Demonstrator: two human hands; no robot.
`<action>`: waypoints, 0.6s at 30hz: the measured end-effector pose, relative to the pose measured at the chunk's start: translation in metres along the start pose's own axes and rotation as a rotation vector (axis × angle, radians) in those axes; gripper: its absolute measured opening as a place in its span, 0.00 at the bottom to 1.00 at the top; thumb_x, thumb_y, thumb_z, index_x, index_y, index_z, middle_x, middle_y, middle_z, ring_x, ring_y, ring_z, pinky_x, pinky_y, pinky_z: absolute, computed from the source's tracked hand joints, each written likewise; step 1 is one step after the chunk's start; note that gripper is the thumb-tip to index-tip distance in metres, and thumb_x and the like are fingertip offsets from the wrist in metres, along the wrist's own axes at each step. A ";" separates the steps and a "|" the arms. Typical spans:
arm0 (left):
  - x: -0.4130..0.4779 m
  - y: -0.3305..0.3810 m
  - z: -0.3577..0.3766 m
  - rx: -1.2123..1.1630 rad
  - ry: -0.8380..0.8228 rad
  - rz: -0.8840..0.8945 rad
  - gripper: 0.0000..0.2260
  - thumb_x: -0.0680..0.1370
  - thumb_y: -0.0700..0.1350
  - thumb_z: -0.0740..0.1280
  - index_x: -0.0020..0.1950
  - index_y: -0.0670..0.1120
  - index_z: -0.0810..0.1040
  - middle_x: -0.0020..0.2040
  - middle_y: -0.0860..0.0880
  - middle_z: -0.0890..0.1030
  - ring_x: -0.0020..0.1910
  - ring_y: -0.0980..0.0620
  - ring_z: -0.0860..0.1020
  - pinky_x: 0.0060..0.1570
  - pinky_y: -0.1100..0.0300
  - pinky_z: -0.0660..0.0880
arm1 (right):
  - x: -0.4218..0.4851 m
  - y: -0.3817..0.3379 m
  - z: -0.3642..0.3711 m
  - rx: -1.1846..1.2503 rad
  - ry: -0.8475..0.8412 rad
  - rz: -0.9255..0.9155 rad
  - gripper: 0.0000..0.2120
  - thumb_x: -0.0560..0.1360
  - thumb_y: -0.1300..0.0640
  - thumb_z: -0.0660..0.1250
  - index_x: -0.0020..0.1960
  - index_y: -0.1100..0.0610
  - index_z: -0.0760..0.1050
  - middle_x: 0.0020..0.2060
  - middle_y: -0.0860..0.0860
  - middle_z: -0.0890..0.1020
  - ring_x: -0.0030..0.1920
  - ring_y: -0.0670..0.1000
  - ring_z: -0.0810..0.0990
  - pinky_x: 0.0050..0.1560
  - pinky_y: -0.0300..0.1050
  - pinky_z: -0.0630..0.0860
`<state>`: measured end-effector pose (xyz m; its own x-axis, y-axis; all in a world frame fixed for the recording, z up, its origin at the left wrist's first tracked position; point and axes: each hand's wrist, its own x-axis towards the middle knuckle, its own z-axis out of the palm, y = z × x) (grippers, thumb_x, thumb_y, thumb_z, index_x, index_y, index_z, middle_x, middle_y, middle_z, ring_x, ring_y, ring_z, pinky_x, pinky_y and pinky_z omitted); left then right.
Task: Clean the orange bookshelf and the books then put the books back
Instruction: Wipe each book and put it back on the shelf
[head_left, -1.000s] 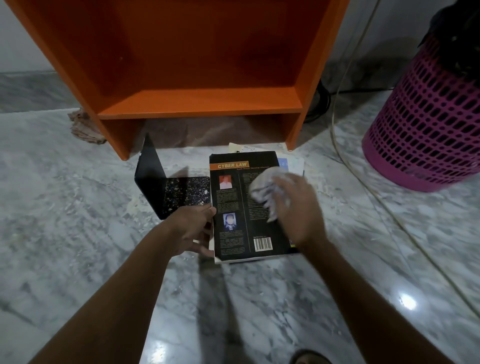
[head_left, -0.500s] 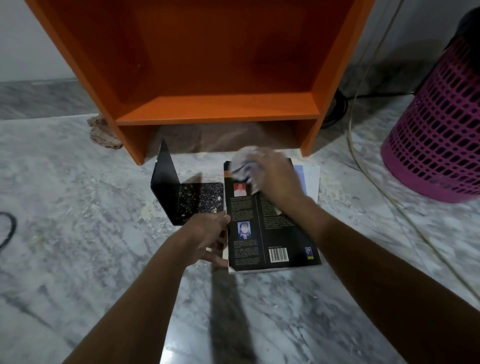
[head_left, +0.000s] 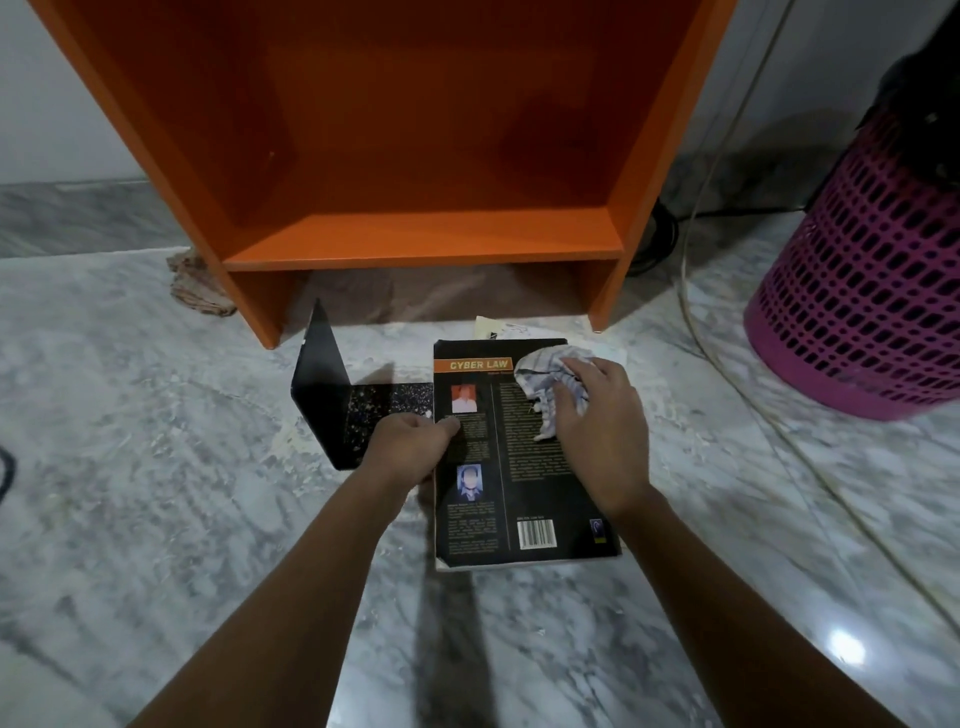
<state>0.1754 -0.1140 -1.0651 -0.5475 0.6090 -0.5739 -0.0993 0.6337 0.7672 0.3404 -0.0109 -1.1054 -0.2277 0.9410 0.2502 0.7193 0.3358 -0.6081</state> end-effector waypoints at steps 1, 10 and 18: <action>0.000 0.000 0.001 0.014 0.027 0.025 0.09 0.77 0.49 0.70 0.43 0.45 0.75 0.46 0.41 0.83 0.41 0.47 0.79 0.44 0.54 0.77 | -0.001 -0.001 0.000 0.009 -0.004 -0.008 0.17 0.79 0.51 0.63 0.68 0.47 0.73 0.65 0.50 0.74 0.66 0.54 0.72 0.68 0.59 0.69; -0.023 0.045 -0.016 0.096 -0.086 0.274 0.10 0.81 0.50 0.64 0.45 0.44 0.71 0.41 0.43 0.83 0.30 0.55 0.81 0.28 0.62 0.75 | 0.010 -0.010 -0.019 0.312 -0.038 0.111 0.15 0.79 0.53 0.66 0.64 0.55 0.77 0.58 0.49 0.78 0.59 0.45 0.75 0.57 0.32 0.69; -0.065 0.130 -0.007 0.743 0.091 0.701 0.07 0.77 0.44 0.67 0.40 0.46 0.72 0.37 0.48 0.73 0.35 0.46 0.73 0.32 0.60 0.68 | 0.032 -0.006 -0.054 0.512 0.065 0.230 0.13 0.79 0.51 0.66 0.61 0.53 0.79 0.51 0.45 0.83 0.51 0.42 0.81 0.46 0.32 0.74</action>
<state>0.1922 -0.0747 -0.9257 -0.3485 0.9371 -0.0175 0.7901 0.3038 0.5324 0.3641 0.0147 -1.0530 -0.0499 0.9933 0.1043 0.3320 0.1149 -0.9363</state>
